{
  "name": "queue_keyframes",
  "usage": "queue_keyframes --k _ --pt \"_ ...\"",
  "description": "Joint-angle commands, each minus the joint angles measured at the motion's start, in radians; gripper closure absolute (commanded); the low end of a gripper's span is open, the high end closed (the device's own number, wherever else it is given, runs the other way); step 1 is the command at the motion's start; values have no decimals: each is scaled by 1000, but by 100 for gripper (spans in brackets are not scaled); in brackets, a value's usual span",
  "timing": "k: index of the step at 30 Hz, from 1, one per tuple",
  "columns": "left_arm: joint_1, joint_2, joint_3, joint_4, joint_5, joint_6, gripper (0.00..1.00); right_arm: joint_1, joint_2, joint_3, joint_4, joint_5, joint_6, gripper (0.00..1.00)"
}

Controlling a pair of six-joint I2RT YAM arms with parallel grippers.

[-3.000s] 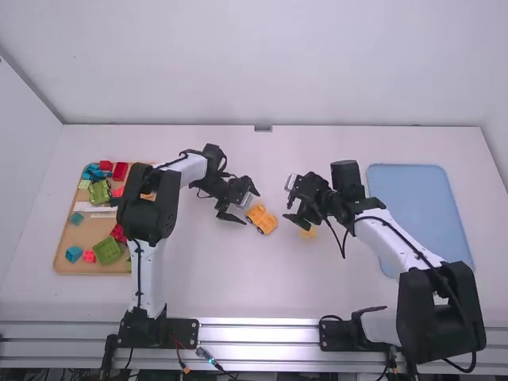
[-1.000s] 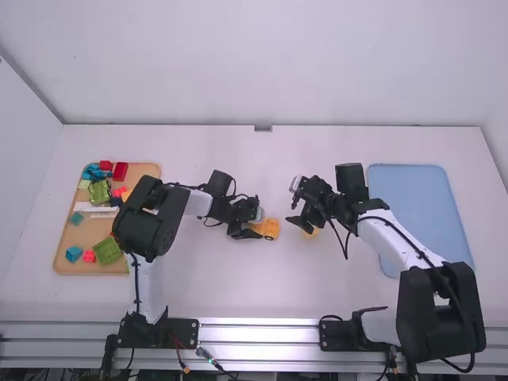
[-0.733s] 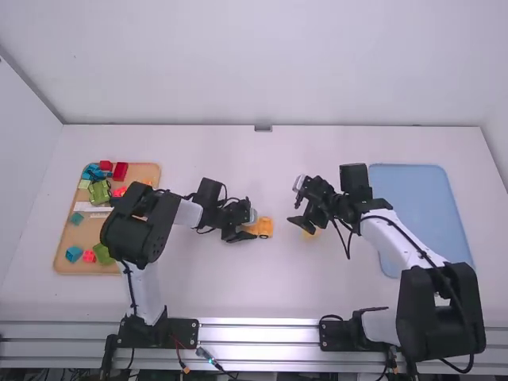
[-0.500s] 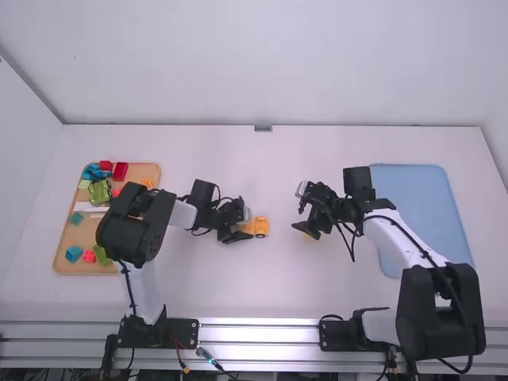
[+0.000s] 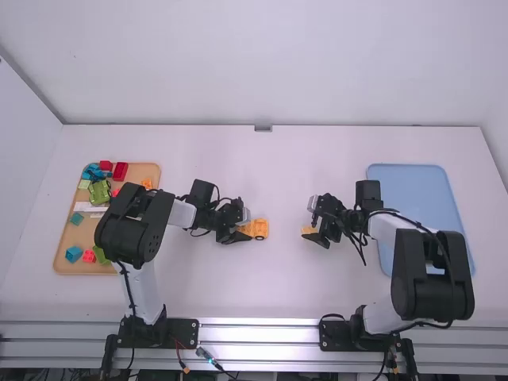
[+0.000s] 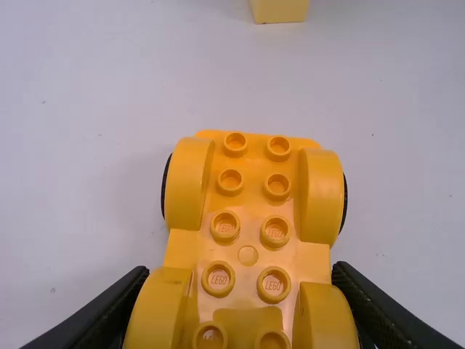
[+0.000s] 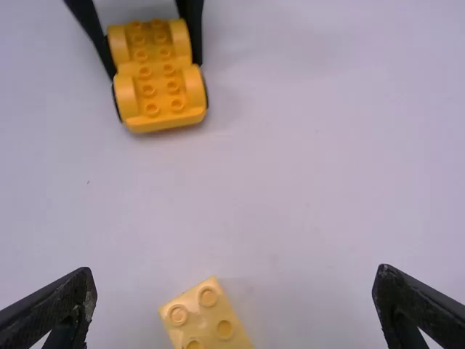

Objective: Assemble lego blocks to make yellow taxi

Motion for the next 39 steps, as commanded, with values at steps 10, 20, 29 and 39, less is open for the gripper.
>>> queue_keyframes --k 10,20,29,39 --pt "0 12 -24 -36 -60 -11 55 -21 237 114 -86 -30 -309 8" --pt "0 12 -24 -28 -60 -37 54 -34 342 192 -170 -4 -373 33" --pt "0 12 -24 -29 -60 -37 53 -34 348 210 -237 -16 -418 66" --pt "0 12 -23 -28 -47 -37 53 -25 327 244 -256 -141 -221 77"
